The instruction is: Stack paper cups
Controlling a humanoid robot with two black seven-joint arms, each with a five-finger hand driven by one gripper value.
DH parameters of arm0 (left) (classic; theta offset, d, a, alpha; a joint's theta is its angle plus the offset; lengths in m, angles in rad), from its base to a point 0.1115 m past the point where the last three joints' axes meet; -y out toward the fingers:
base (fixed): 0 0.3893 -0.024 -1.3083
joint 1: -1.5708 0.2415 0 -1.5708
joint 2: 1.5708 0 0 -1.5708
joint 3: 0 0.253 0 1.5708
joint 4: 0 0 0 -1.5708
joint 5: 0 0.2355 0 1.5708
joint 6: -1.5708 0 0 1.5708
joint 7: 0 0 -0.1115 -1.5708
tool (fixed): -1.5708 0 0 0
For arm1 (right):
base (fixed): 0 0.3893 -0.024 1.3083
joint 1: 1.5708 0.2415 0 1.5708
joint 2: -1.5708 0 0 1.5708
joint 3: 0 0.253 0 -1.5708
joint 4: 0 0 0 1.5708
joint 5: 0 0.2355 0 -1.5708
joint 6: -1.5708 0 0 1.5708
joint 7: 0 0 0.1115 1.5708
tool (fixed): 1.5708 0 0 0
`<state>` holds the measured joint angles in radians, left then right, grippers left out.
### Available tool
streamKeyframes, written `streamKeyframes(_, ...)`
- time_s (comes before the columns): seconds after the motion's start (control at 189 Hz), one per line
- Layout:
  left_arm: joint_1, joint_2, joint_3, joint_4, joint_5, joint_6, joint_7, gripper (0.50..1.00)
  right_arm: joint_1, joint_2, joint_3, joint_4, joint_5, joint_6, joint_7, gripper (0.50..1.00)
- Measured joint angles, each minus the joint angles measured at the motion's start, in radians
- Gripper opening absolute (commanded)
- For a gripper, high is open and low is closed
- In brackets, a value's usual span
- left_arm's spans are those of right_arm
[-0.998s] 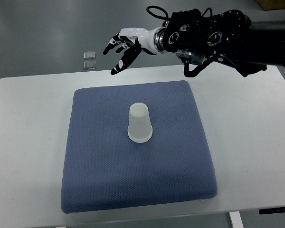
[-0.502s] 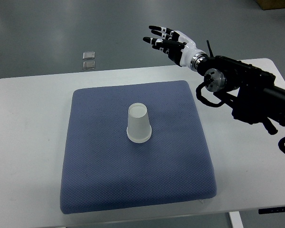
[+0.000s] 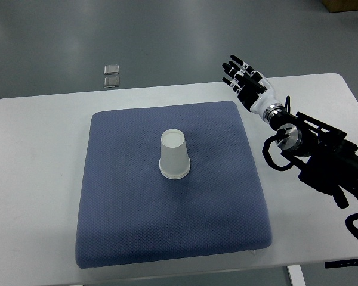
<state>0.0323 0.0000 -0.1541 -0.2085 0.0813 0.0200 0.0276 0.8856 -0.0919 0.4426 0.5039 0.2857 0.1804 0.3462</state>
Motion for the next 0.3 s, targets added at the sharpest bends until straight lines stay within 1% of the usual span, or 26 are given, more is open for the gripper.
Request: streamKeyframes(0.301, 0.000, 0.000, 0.000, 0.000, 0.000, -0.001, 0.002, 1.000, -0.017, 0.002, -0.002, -0.009, -0.006, 0.001, 0.002, 0.917)
